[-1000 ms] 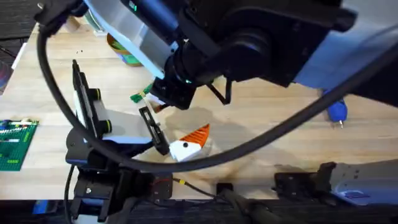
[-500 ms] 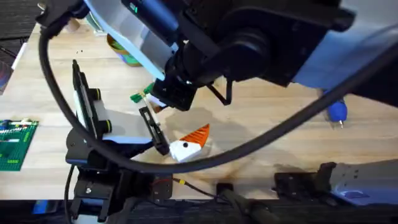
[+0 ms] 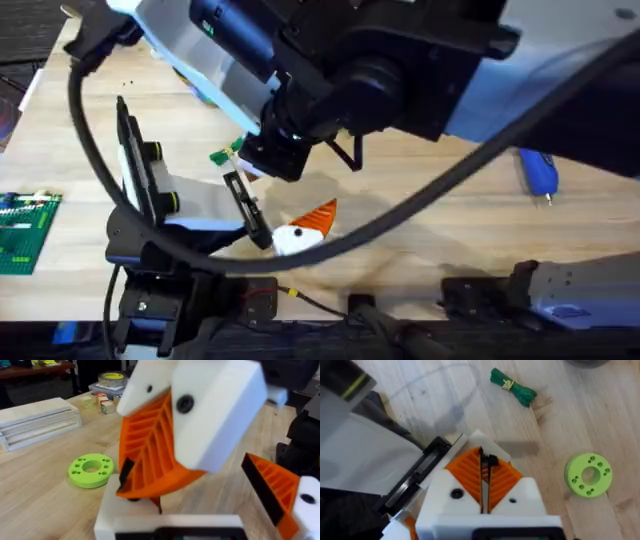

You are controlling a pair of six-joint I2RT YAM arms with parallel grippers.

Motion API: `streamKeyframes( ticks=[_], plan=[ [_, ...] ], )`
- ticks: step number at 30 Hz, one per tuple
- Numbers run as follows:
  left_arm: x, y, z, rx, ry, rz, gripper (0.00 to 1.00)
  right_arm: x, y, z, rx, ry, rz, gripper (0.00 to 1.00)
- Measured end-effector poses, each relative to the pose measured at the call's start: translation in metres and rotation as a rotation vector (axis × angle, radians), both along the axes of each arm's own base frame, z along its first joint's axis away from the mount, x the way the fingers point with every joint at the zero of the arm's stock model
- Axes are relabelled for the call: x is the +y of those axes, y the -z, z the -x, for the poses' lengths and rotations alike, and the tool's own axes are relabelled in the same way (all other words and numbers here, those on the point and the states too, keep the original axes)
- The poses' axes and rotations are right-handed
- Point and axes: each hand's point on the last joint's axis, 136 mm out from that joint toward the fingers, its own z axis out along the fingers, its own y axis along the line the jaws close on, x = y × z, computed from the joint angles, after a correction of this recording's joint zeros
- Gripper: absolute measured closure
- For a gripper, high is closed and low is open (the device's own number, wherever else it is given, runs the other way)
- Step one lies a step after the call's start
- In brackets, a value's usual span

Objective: Pick up the gripper from the table and insert it into the empty holder that is missing its gripper. Then pick up a screw, insert it into the mounting hole, and use the screwdriver to tighten it. Finally, clean up the table by picking up the vegetable and placing it into the bucket.

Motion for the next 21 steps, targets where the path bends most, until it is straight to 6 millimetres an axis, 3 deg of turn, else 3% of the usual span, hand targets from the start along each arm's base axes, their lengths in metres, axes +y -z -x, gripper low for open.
streamKeyframes(
  ticks=[4, 6, 9, 10, 14, 21],
  plan=[
    [0.0, 0.0, 0.0, -0.001, 0.001, 0.0, 0.009, 0.0, 0.0, 0.001, 0.0, -0.002, 0.001, 0.74],
    [0.0, 0.0, 0.0, -0.001, 0.0, 0.0, 0.009, 0.0, -0.001, -0.001, -0.004, 0.005, 0.001, 0.499],
    [0.0, 0.0, 0.0, -0.002, 0.001, -0.001, 0.008, -0.004, -0.01, -0.015, -0.018, 0.045, -0.018, 0.059],
    [0.0, 0.0, 0.0, -0.004, 0.002, -0.002, 0.008, -0.007, -0.022, -0.029, -0.026, 0.086, -0.048, 0.012],
    [0.0, 0.0, 0.0, -0.005, 0.001, -0.002, 0.008, -0.015, -0.034, -0.059, -0.048, 0.154, -0.101, 0.011],
    [0.0, 0.0, 0.0, -0.005, 0.001, -0.002, 0.007, -0.051, -0.045, -0.12, -0.091, 0.31, -0.151, 0.01]
  ],
)
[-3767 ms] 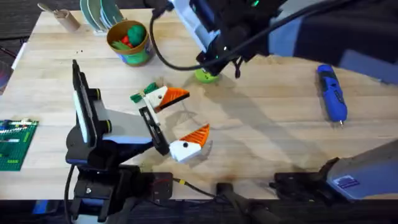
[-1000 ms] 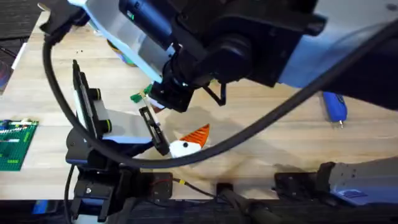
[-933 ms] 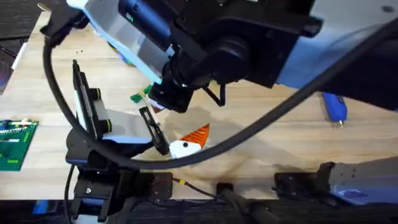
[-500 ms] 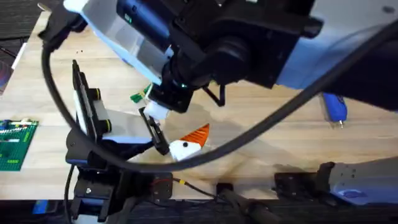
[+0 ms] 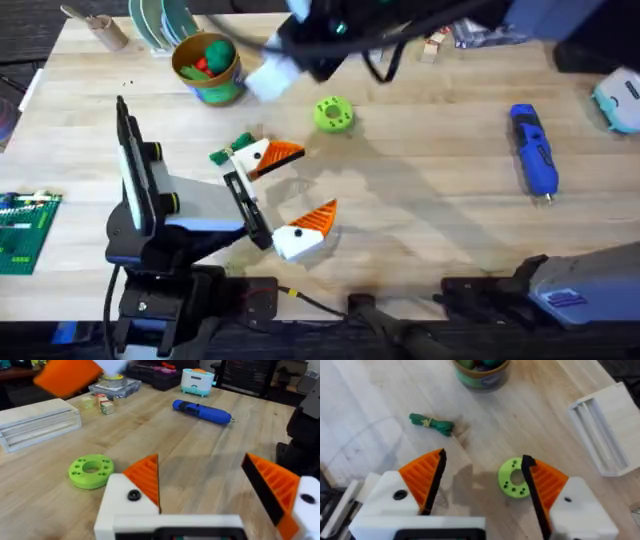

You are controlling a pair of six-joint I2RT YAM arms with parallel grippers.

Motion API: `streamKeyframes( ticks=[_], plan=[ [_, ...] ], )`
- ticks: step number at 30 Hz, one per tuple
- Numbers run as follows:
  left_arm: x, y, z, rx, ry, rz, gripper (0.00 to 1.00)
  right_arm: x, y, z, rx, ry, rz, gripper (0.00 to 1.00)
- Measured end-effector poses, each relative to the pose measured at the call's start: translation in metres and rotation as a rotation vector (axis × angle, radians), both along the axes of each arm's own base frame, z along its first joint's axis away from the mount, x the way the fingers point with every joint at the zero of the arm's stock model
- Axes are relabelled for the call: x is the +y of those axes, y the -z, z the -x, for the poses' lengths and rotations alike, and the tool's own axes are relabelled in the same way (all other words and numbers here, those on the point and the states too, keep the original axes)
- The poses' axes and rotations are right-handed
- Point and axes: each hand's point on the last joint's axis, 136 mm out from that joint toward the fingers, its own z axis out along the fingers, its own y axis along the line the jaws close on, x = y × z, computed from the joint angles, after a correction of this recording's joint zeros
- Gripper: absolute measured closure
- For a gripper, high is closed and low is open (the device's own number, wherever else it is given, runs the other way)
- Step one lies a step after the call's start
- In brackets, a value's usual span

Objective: Pick up the gripper from the table and insert it into the empty holder that is missing its gripper. Then pick up a screw, insert it into the mounting hole, and use the screwdriver to tighten it. Finally, clean up the table by picking up the vegetable and placing it into the bucket.

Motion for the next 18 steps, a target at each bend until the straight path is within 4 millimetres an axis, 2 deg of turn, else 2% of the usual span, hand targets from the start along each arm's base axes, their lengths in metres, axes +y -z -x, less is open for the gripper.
streamKeyframes(
  ticks=[4, 5, 8, 9, 11, 12, 15, 18],
  plan=[
    [0.0, 0.0, 0.0, 0.0, 0.0, 0.0, 0.01, -0.028, -0.001, -0.028, 0.014, 0.11, -0.022, 0.01],
    [0.0, 0.0, 0.0, 0.002, 0.0, 0.001, 0.067, -0.035, -0.001, -0.034, 0.023, 0.143, -0.031, 0.01],
    [0.0, 0.0, 0.0, 0.0, 0.0, 0.0, 0.475, -0.061, -0.001, -0.053, 0.054, 0.25, -0.059, 0.01],
    [0.0, 0.0, 0.0, -0.001, 0.0, -0.001, 0.655, -0.071, -0.002, -0.06, 0.062, 0.29, -0.073, 0.01],
    [0.0, 0.0, 0.0, -0.003, 0.0, -0.002, 0.937, -0.092, -0.006, -0.071, 0.07, 0.36, -0.091, 0.01],
    [0.0, 0.0, 0.0, -0.006, 0.001, -0.004, 0.981, -0.106, -0.009, -0.076, 0.07, 0.397, -0.1, 0.01],
    [0.0, 0.0, 0.0, -0.006, 0.001, -0.003, 0.983, -0.148, -0.025, -0.083, 0.059, 0.5, -0.126, 0.01],
    [0.0, 0.0, 0.0, -0.007, 0.001, -0.004, 0.984, -0.195, -0.045, -0.082, 0.042, 0.609, -0.152, 0.011]
  ],
)
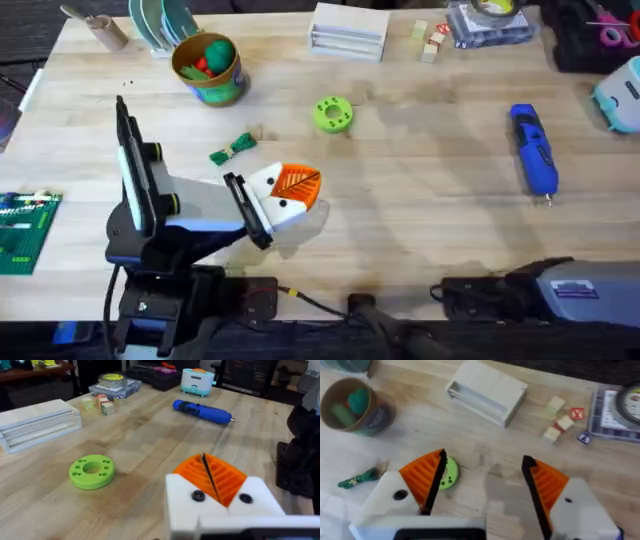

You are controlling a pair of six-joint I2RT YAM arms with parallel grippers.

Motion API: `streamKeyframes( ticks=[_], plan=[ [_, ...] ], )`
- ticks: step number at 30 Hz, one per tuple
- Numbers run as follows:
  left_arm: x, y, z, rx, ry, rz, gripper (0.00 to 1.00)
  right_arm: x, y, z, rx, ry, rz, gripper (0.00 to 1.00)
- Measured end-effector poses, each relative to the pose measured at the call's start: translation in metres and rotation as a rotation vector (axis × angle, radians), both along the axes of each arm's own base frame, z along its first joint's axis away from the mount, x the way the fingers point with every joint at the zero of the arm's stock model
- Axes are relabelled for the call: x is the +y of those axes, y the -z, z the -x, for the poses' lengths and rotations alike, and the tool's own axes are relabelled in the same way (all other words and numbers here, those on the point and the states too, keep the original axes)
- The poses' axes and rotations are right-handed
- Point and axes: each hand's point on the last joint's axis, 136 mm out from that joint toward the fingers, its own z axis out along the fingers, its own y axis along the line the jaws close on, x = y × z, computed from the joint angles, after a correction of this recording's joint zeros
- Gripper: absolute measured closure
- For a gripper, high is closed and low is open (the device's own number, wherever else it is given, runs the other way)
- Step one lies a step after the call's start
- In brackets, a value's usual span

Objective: Pick up the gripper from the table and insert it into the empty holder that is missing its gripper. Then pick up a screw, insert it into the mounting hole, and use the screwdriver to tighten it. Finally, clean up the table by picking up the vegetable and placing it into the bucket.

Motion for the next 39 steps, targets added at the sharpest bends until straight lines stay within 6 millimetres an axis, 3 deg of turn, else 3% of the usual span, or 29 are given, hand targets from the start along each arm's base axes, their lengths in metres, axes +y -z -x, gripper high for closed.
streamKeyframes(
  ticks=[6, 10, 15, 18, 27, 39],
  plan=[
    [0.0, 0.0, 0.0, -0.004, 0.0, -0.002, 0.984, -0.088, -0.034, 0.02, -0.04, 0.211, -0.019, 0.01],
    [0.0, 0.0, 0.0, -0.008, 0.0, -0.004, 0.984, -0.148, -0.053, 0.048, -0.064, 0.362, -0.011, 0.009],
    [0.0, 0.0, 0.0, -0.045, 0.002, -0.025, 0.984, -0.208, -0.056, 0.091, -0.028, 0.547, 0.004, 0.01],
    [0.0, 0.0, 0.0, -0.061, 0.003, -0.034, 0.984, -0.235, -0.051, 0.107, -0.014, 0.618, -0.007, 0.01],
    [0.0, 0.0, 0.0, -0.076, 0.004, -0.042, 0.984, -0.272, 0.022, 0.135, 0.132, 0.658, -0.017, 0.009],
    [0.0, 0.001, 0.001, -0.074, 0.008, -0.043, 0.984, -0.292, 0.074, 0.112, 0.228, 0.512, 0.087, 0.01]
  ],
)
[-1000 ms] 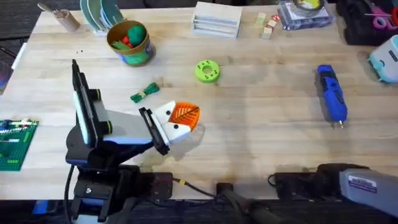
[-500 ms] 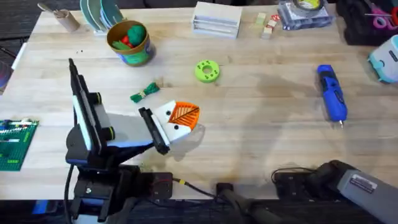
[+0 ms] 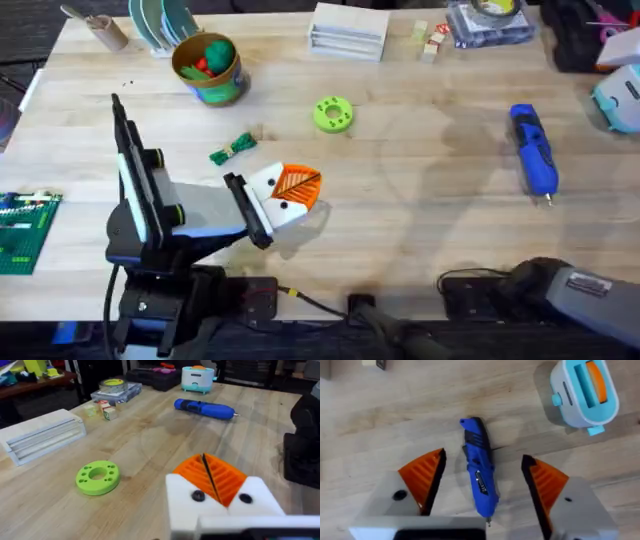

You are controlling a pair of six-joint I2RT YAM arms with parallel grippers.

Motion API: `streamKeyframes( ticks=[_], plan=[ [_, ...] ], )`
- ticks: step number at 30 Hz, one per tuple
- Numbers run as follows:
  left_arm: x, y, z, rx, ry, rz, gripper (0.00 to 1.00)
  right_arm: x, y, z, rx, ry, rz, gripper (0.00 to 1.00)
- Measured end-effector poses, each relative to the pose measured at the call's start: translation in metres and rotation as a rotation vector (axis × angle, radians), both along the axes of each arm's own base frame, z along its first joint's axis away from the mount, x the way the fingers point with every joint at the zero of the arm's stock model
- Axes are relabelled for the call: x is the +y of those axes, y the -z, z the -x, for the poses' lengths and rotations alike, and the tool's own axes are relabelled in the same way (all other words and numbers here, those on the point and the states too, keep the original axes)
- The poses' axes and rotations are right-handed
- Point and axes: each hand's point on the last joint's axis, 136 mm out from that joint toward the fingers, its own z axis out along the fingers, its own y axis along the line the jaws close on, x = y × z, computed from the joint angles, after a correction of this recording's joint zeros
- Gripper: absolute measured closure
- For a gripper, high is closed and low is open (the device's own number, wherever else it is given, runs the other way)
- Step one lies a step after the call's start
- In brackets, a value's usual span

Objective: Pick up the gripper from the table and insert it into the empty holder that is missing its gripper. Then pick up a screw, insert it into the mounting hole, and use the screwdriver to tighten it. Finally, clean up the table by picking up the vegetable and placing it into the bucket.

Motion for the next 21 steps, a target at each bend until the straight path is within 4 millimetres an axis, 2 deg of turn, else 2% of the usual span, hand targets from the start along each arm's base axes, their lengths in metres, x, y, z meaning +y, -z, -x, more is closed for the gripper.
streamKeyframes(
  ticks=[6, 10, 13, 21],
  plan=[
    [0.0, 0.0, 0.0, 0.0, 0.0, 0.0, 0.984, -0.003, 0.04, -0.006, 0.121, -0.072, -0.036, 0.01],
    [0.0, 0.0, 0.0, 0.0, 0.0, 0.0, 0.984, 0.003, 0.074, -0.001, 0.245, -0.197, -0.062, 0.009],
    [0.0, 0.0, 0.0, 0.0, 0.0, 0.0, 0.984, 0.003, 0.093, -0.004, 0.291, -0.268, -0.068, 0.01],
    [0.0, 0.0, 0.0, 0.0, 0.0, 0.0, 0.984, -0.002, 0.123, -0.014, 0.332, -0.333, -0.077, 0.009]
  ],
)
